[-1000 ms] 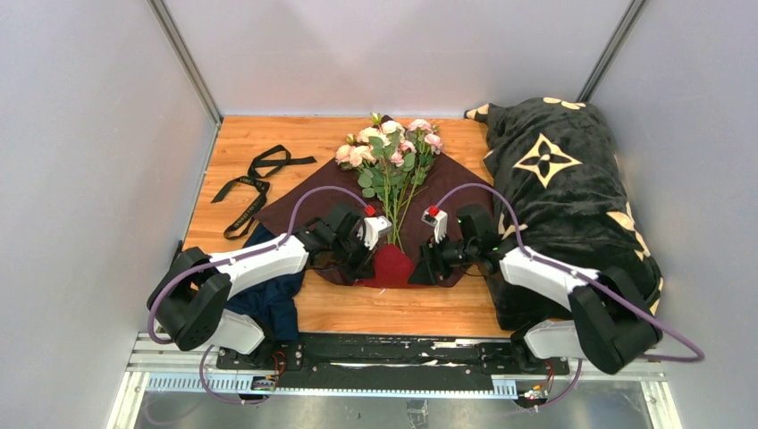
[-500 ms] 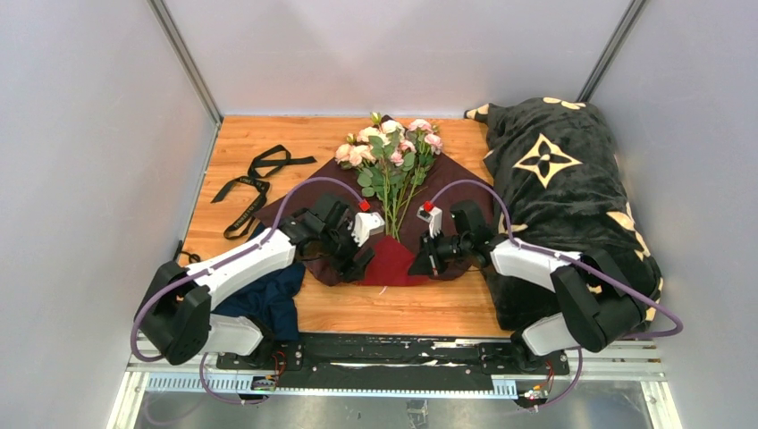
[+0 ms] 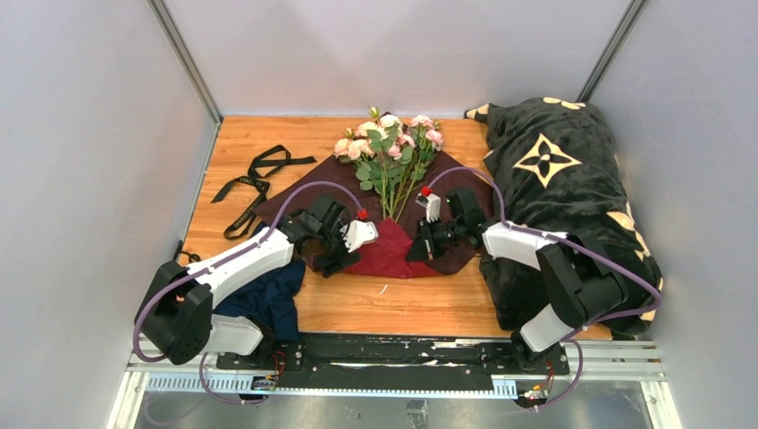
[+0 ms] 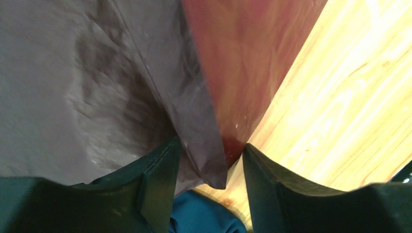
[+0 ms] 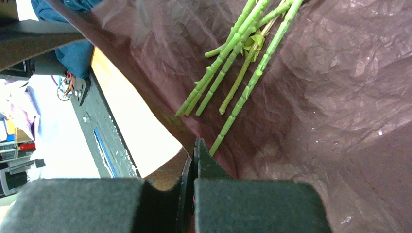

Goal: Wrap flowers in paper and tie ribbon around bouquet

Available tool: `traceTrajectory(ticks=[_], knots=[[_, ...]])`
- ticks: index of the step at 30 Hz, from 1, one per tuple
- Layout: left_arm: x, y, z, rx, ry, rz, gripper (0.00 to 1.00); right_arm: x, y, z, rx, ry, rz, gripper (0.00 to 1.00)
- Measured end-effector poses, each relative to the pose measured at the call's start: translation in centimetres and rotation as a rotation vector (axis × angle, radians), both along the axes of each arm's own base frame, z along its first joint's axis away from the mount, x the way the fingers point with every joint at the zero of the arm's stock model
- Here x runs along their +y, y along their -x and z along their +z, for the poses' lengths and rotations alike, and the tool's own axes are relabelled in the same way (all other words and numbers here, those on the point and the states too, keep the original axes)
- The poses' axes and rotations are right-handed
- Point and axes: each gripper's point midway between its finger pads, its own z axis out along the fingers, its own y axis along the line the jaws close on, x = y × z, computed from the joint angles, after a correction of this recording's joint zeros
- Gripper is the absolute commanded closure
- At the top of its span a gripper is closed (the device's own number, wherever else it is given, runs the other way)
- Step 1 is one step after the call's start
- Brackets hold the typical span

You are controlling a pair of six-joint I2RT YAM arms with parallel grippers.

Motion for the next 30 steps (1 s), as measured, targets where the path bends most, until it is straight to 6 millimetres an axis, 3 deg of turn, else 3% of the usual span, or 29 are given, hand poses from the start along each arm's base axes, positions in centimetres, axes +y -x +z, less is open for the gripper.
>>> traceTrajectory(ticks=[2, 4, 8, 12, 14, 17, 20, 23, 25, 27, 30], knots=[[0.7, 0.1, -0.7, -0.004, -0.019, 0.003, 0.6, 0.1, -0.3, 0.0, 0.009, 0.011, 0.002, 1.0], [1.5, 0.7, -1.7, 0.008, -0.048, -0.004, 0.61, 0.2, -0.7, 0.0, 0.015, 0.023, 0.006, 1.0], [2.2, 1.4, -2.5, 0.025, -0.079, -0.031, 0.42, 0.1, -1.2, 0.2, 0.019, 0.041, 0.006, 1.0], [3.1, 1.5, -2.1, 0.03, -0.125, -0.045, 0.34, -0.2, -1.5, -0.1, 0.042, 0.058, 0.0, 1.0], [4.0, 1.6, -0.8, 0.044, -0.162, -0.043, 0.32, -0.2, -1.5, -0.5, 0.059, 0.068, 0.001, 1.0], [4.9, 1.1, 3.2, 0.025, -0.193, -0.048, 0.33, -0.4, -1.3, -1.0, 0.087, 0.087, 0.002, 1.0], [5.2, 0.7, 8.0, -0.009, -0.197, -0.036, 0.45, -0.5, -1.4, -0.9, 0.099, 0.101, 0.004, 1.0], [3.8, -0.1, 12.5, -0.037, -0.118, 0.023, 0.56, -0.5, -1.5, -0.7, 0.103, 0.109, 0.008, 1.0], [1.8, -0.2, 13.5, -0.022, -0.059, 0.033, 0.61, -0.5, -1.5, -0.8, 0.111, 0.114, 0.009, 1.0], [-1.6, 0.6, 12.9, 0.022, -0.027, -0.017, 0.64, -0.6, -1.3, -1.1, 0.128, 0.124, 0.009, 1.0], [-6.5, 2.1, 9.9, 0.102, -0.013, -0.114, 0.65, -0.8, -1.0, -1.9, 0.158, 0.143, 0.006, 1.0]])
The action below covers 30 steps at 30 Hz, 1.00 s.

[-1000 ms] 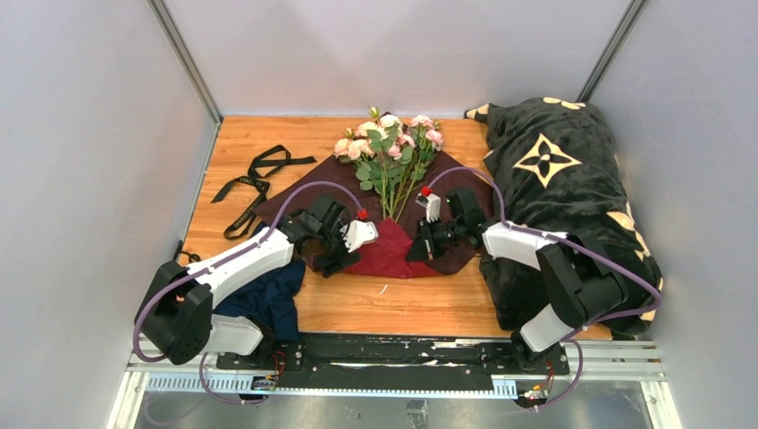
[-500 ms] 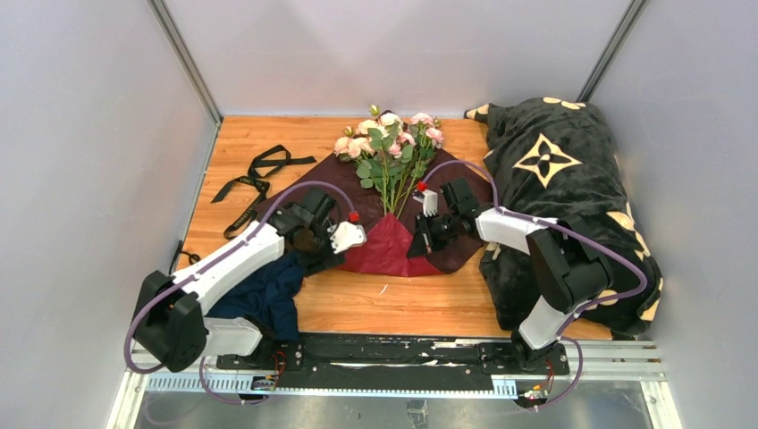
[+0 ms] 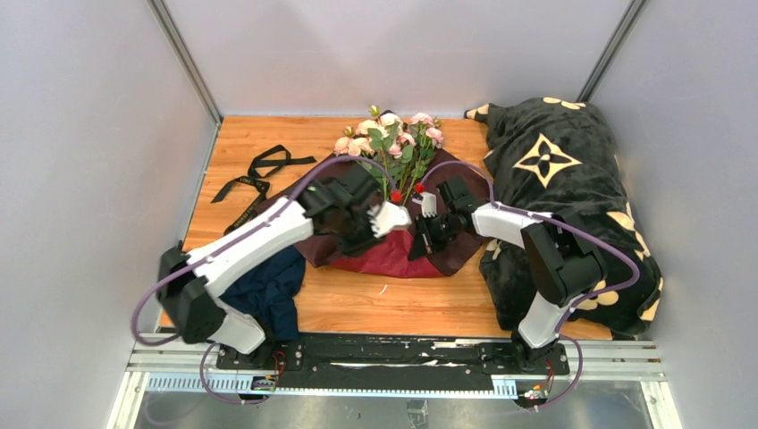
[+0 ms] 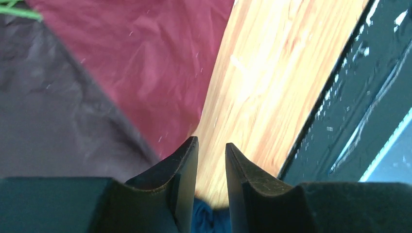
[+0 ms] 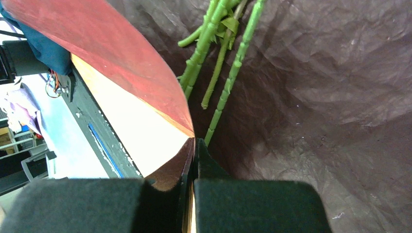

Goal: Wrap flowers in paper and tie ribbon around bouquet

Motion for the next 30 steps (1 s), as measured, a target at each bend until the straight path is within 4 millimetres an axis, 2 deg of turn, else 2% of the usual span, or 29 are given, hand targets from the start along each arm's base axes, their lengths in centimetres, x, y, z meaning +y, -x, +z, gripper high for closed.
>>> traceTrajectory(ticks=[3, 7, 11, 14, 16, 21, 23, 27, 29, 30], knots=[[-2.5, 0.3, -3.7, 0.048, 0.035, -0.013, 0.66, 0.0, -0.1, -0.5, 0.021, 0.013, -0.009, 1.0], [-2.9, -1.2, -5.7, 0.039, 0.091, 0.054, 0.65, 0.0, -0.5, -0.4, 0.022, 0.024, -0.015, 1.0], [-2.2, -4.7, -8.8, 0.065, 0.113, 0.153, 0.64, 0.1, -0.7, -0.1, 0.019, 0.026, -0.008, 1.0], [0.2, -6.6, -11.2, 0.088, 0.08, 0.214, 0.64, -0.1, -0.4, -0.2, 0.021, 0.036, 0.003, 1.0], [1.7, -6.0, -12.3, 0.115, 0.051, 0.196, 0.64, -0.2, -0.3, -0.3, 0.025, 0.041, 0.007, 1.0], [5.1, -1.5, -14.0, 0.18, -0.048, 0.026, 0.66, -0.6, 0.2, -0.6, 0.033, 0.058, 0.019, 1.0], [6.2, -0.6, -14.4, 0.187, -0.083, -0.007, 0.67, -0.7, 0.2, -0.6, 0.036, 0.065, 0.021, 1.0], [8.6, -0.2, -13.9, 0.161, -0.135, -0.025, 0.66, -0.6, 0.0, -0.2, 0.031, 0.065, 0.027, 1.0], [9.7, -0.4, -12.8, 0.133, -0.15, -0.009, 0.66, -0.5, -0.3, 0.1, 0.026, 0.064, 0.029, 1.0], [10.0, -0.8, -11.6, 0.104, -0.144, 0.003, 0.66, -0.4, -0.4, 0.3, 0.023, 0.063, 0.03, 1.0]])
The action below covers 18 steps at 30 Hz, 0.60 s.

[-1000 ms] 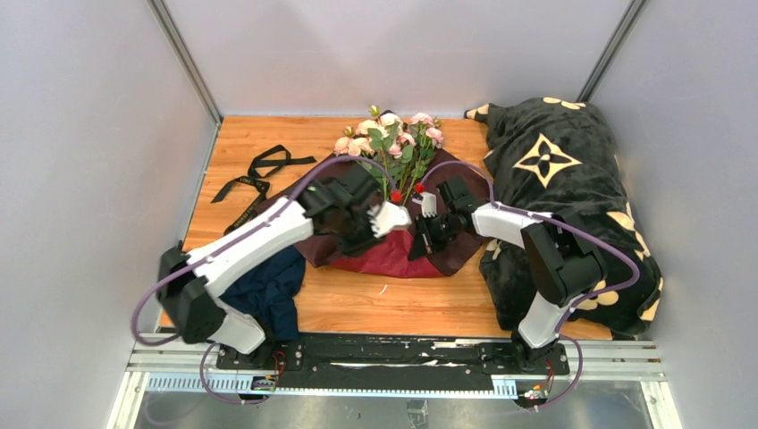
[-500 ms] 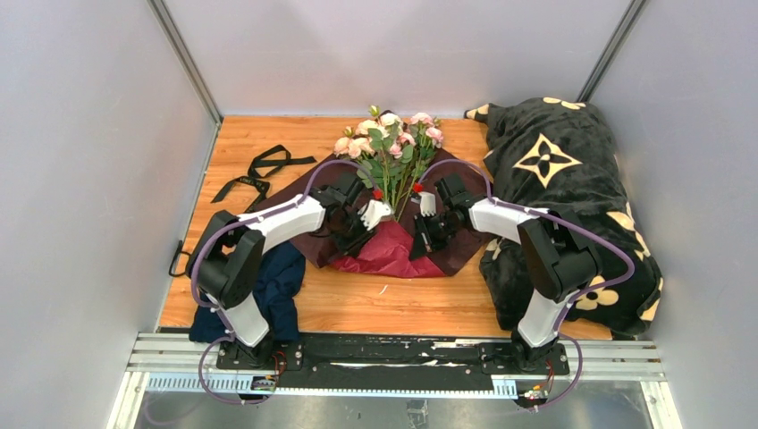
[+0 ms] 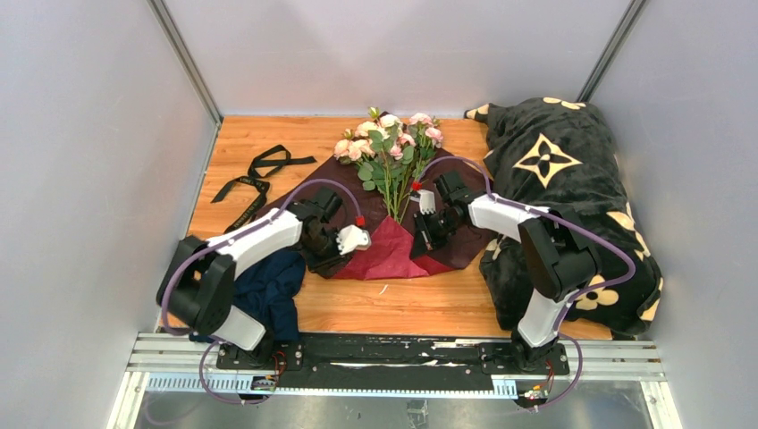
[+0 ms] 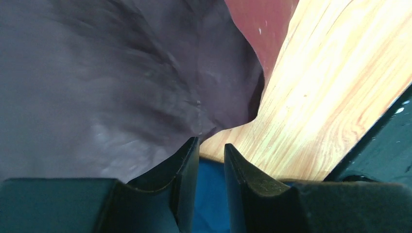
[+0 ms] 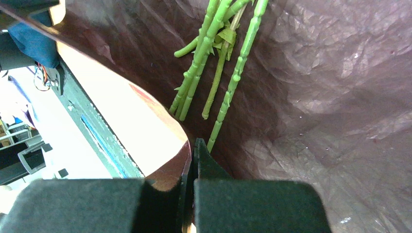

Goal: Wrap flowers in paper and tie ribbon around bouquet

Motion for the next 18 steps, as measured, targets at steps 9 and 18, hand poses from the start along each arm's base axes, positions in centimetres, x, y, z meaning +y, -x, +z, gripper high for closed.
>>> traceTrajectory(ticks=[9, 18], knots=[[-9.9, 1.8, 10.0, -0.184, 0.305, -0.247, 0.84, 0.2, -0.4, -0.3, 0.022, 0.011, -0.001, 1.0], [-10.7, 0.0, -0.5, -0.128, 0.113, -0.219, 0.94, 0.0, -0.3, -0.6, 0.029, 0.023, -0.005, 1.0]])
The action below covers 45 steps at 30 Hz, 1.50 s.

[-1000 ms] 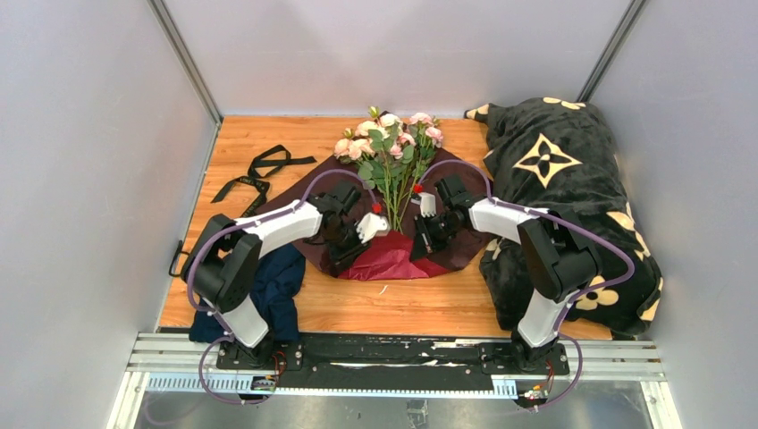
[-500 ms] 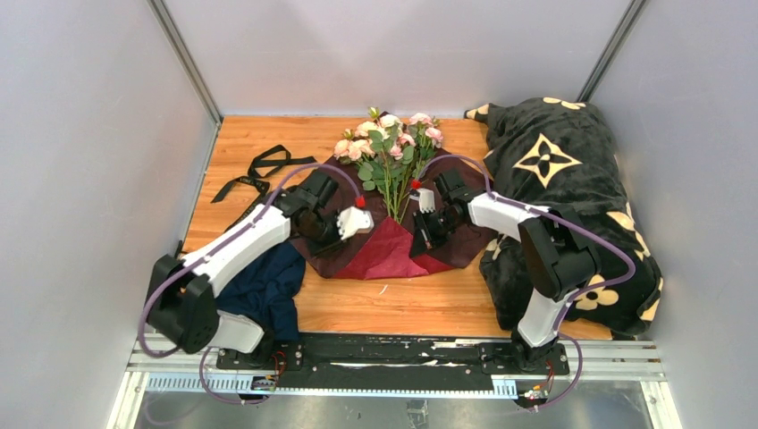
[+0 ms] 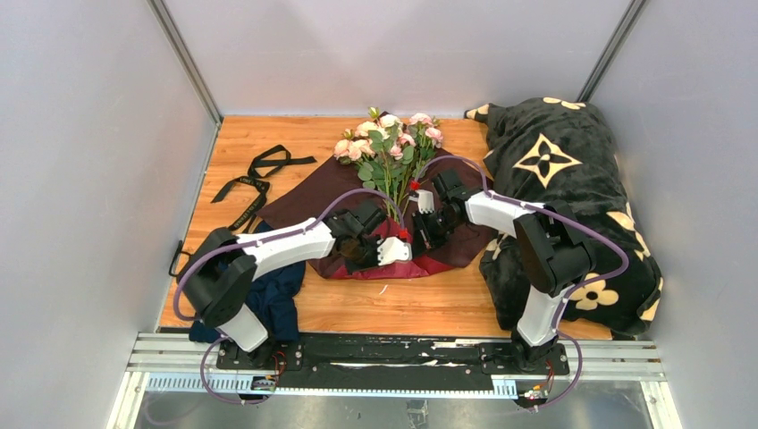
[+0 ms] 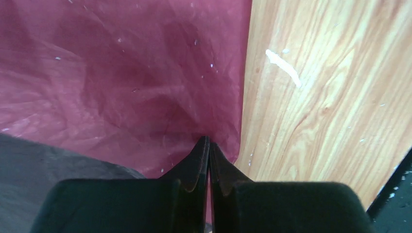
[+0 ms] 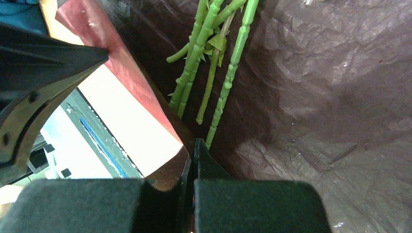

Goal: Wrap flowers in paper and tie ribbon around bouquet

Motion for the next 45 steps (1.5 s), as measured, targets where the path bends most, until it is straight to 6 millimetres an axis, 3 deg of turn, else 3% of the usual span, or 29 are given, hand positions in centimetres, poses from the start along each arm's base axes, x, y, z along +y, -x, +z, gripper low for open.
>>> traceTrajectory(ticks=[6, 15, 19, 21, 24, 27, 29, 31, 37, 42, 45], knots=[[3.1, 0.0, -2.3, 0.027, -0.053, 0.025, 0.94, 0.0, 0.0, 0.0, -0.002, 0.002, 0.0, 1.0], [7.3, 1.4, -2.3, 0.004, -0.078, 0.031, 0.91, -0.1, 0.1, -0.7, 0.018, 0.011, 0.0, 1.0], [8.7, 2.6, -1.0, 0.048, -0.092, 0.056, 0.87, -0.2, 0.2, -1.3, 0.032, 0.021, 0.0, 1.0], [7.6, 2.6, 0.8, 0.044, -0.051, 0.05, 0.86, -0.2, 0.2, -1.4, 0.033, 0.024, -0.001, 1.0], [3.1, 1.5, 4.7, -0.003, 0.078, 0.012, 0.87, -0.2, 0.2, -1.5, 0.035, 0.028, -0.002, 1.0], [-0.1, 0.5, 6.2, -0.026, 0.167, 0.021, 0.88, -0.3, 0.2, -1.7, 0.04, 0.032, -0.002, 0.97], [-1.6, -0.8, 5.8, -0.033, 0.191, 0.064, 0.88, -0.2, 0.2, -1.8, 0.044, 0.033, -0.004, 0.92], [-2.4, -2.5, 3.7, -0.026, 0.174, 0.145, 0.88, -0.2, 0.2, -1.8, 0.049, 0.035, -0.011, 0.85], [-1.6, -4.1, -2.0, 0.09, 0.106, 0.352, 0.88, -0.8, -0.5, -1.1, 0.052, 0.102, -0.111, 0.75], [-2.5, -4.7, -2.1, 0.151, 0.137, 0.44, 0.88, -2.4, -2.2, 3.7, -0.102, 0.166, -0.3, 0.61], [-2.6, -4.7, -2.1, 0.16, 0.136, 0.459, 0.88, -4.4, -1.7, 7.7, -0.236, 0.178, -0.452, 0.48]])
